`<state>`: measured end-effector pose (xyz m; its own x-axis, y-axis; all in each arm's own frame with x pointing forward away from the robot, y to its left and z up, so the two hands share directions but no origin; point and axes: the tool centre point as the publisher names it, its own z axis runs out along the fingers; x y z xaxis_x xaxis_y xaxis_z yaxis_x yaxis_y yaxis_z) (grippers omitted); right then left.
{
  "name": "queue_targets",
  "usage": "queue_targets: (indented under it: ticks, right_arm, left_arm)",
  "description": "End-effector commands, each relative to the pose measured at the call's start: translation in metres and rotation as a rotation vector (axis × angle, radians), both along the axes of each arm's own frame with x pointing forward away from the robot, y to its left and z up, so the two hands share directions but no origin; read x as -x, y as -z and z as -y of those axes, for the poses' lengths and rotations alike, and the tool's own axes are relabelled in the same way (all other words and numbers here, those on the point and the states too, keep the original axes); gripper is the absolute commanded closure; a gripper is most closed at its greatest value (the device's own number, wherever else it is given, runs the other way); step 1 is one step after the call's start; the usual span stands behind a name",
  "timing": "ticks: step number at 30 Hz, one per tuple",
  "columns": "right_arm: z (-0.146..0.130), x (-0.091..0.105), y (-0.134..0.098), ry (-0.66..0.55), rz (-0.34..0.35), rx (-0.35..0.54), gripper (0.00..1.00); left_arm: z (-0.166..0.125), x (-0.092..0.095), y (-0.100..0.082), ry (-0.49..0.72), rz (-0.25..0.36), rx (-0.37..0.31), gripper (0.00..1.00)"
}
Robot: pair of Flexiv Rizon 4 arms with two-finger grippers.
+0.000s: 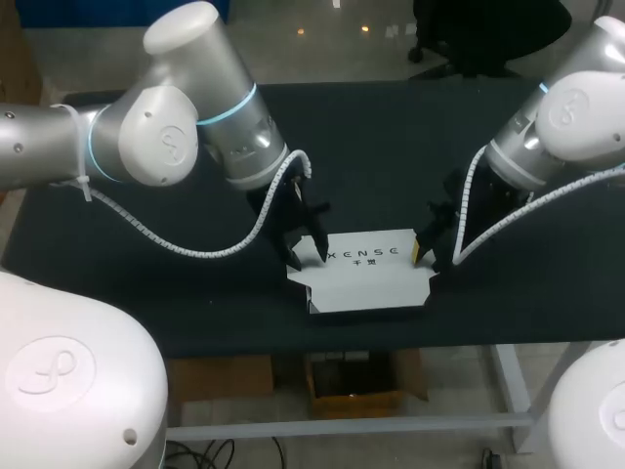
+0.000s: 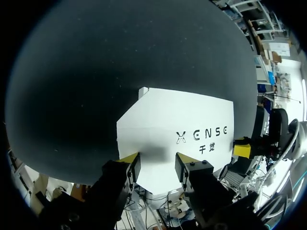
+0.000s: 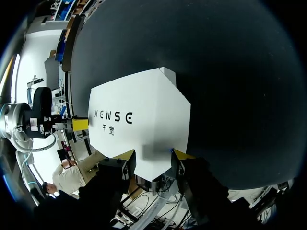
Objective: Assemble the packaging by folding the flat box into shape, placing the metal phone stand inside, and closing the box properly
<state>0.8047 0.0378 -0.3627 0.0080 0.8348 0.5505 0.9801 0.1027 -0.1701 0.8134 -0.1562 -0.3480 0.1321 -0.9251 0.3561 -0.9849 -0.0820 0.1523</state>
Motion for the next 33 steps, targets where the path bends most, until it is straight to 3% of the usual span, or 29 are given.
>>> queue_targets:
  ticks: [1,22,33]
  right_arm:
    - [-0.0003,0.0031,0.0005,0.009,0.009,0.004,0.55]
    - [-0.0016,0.0001,0.0042,0.064,0.051,0.022,0.55]
    - [-0.0021,-0.0064,0.0022,0.083,0.027,0.013,0.54]
  left_arm:
    - [0.0030,0.0023,-0.0013,0.000,0.005,-0.012,0.53]
    - [0.0051,0.0046,0.0009,-0.034,0.010,-0.039,0.53]
    - [0.0012,-0.0002,0.0042,-0.033,-0.011,-0.027,0.54]
